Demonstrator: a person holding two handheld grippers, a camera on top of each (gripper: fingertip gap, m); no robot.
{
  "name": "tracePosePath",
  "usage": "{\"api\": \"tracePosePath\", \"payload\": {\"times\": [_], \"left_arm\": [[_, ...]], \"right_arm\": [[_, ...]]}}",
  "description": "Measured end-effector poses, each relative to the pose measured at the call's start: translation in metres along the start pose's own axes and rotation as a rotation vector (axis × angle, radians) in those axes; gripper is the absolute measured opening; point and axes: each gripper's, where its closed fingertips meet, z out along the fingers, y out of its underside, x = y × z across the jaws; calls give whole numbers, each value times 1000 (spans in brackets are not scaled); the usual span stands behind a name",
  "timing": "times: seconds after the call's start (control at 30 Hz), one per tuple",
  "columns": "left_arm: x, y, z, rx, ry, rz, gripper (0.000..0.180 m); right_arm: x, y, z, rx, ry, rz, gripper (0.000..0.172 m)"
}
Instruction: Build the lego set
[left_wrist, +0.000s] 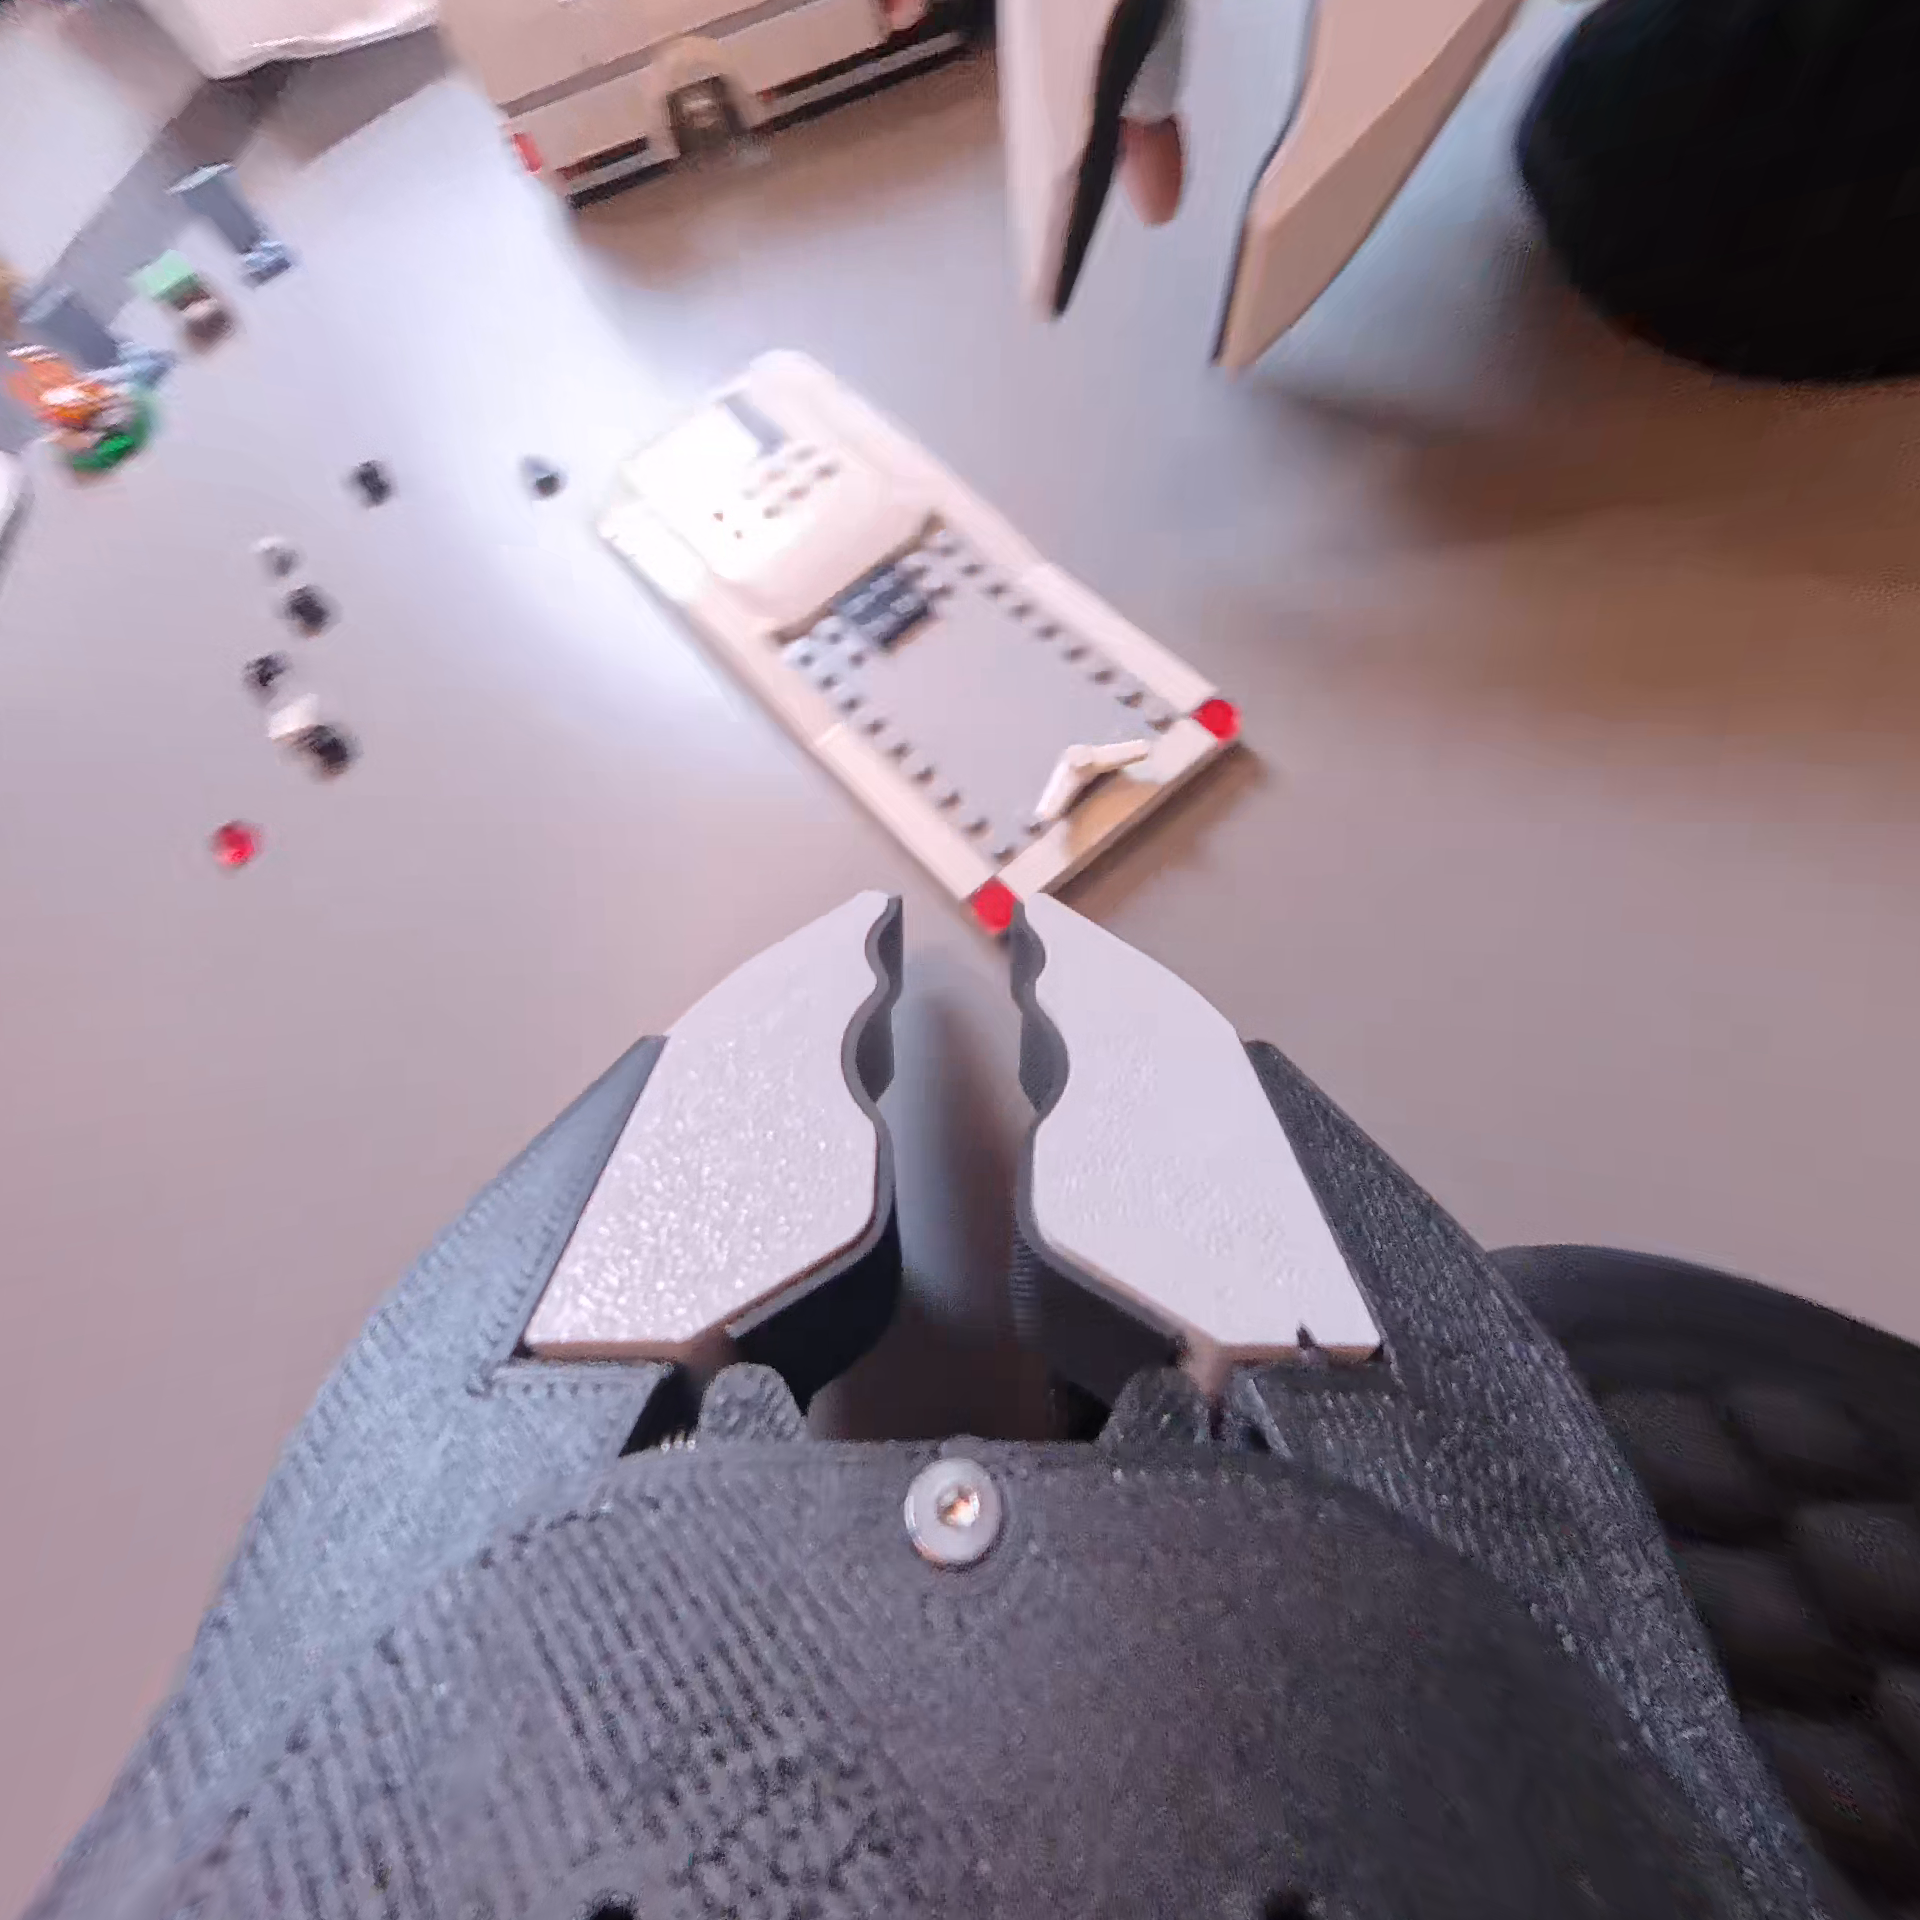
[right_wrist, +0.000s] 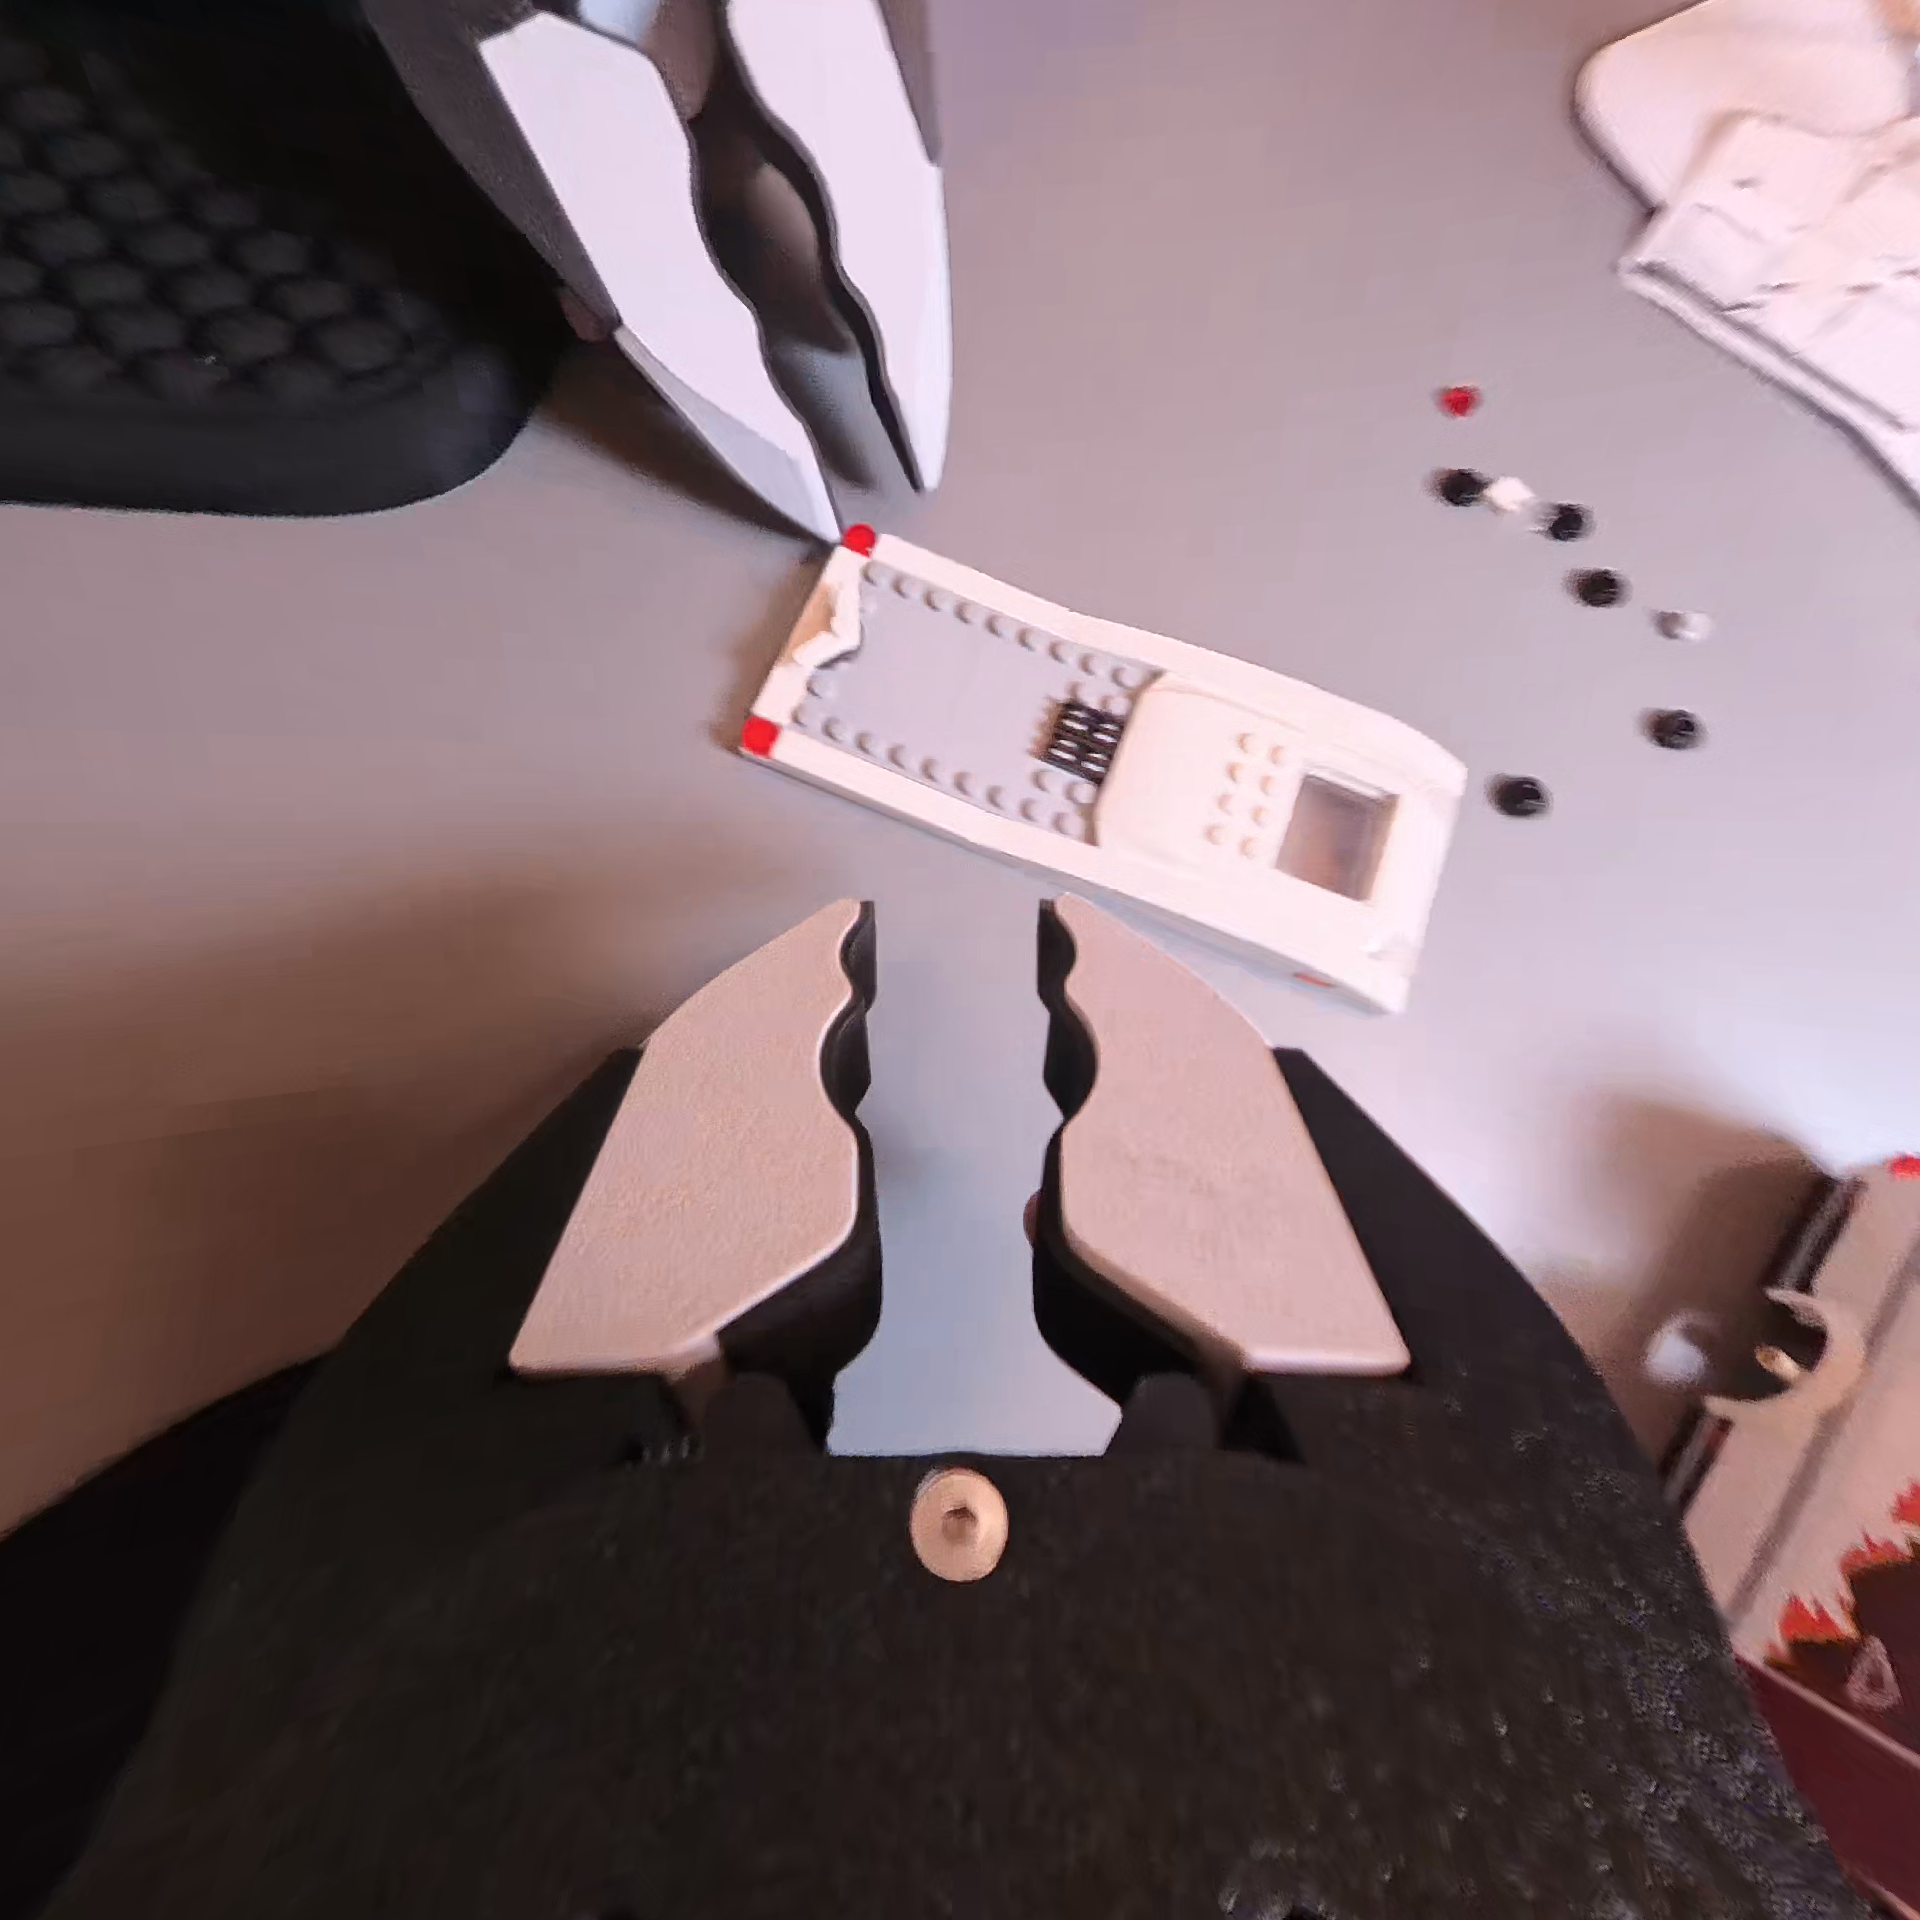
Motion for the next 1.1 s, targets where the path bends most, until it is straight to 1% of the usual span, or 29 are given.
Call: {"api": "tracePosePath", "payload": {"times": [0.03, 0.1, 0.13, 0.2, 0.27, 0.33, 0.4, 0.43, 0.47, 0.57, 0.67, 0.77, 0.8, 0.87, 0.93, 1.03, 1.1], "left_arm": [[-12, 4, -4, -3, -46, -15, 20], [-32, 12, -10, -10, -112, -54, 23], [-36, 13, -13, -5, -118, -82, 27], [-25, 3, -15, 51, -40, -165, 44], [-3, -12, -10, 78, 62, -244, 66], [13, -11, 6, -15, 86, -250, 85], [14, -6, 22, -131, 20, -193, 95], [16, -10, 28, -144, 15, -188, 96], [17, -13, 31, -158, 21, -187, 93], [11, -13, 31, -185, 36, -167, 77], [9, -6, 22, -189, 117, -95, 76], [8, 6, 7, -186, 228, 12, 76], [6, 10, 2, -182, 256, 41, 76], [-1, 17, -7, -178, 273, 68, 74], [-10, 22, -15, -166, 259, 55, 77], [-11, 20, -24, -117, 258, 1, 80], [-9, 26, -22, -153, 251, 7, 80]], "right_arm": [[9, 0, -3, 30, 38, 10, 29], [29, 2, -7, 81, 112, 16, 29], [37, 3, -9, 102, 138, 18, 30], [52, 6, -9, 128, 174, 20, 34], [63, 13, -6, 109, 172, 37, 46], [66, 20, -3, 77, 133, 55, 55], [70, 21, -5, 81, 141, 43, 56], [71, 22, -7, 86, 146, 35, 55], [71, 22, -9, 97, 153, 31, 55], [68, 24, -16, 130, 168, 27, 50], [64, 24, -20, 163, 156, 24, 48], [57, 14, -20, 232, 121, 15, 48], [52, 11, -18, 249, 99, 11, 50], [42, 10, -12, 249, 64, -10, 59], [33, 12, -2, 216, 40, -47, 66], [30, 12, 13, 152, 11, -109, 74], [28, 11, 23, 88, -53, -125, 80]]}}
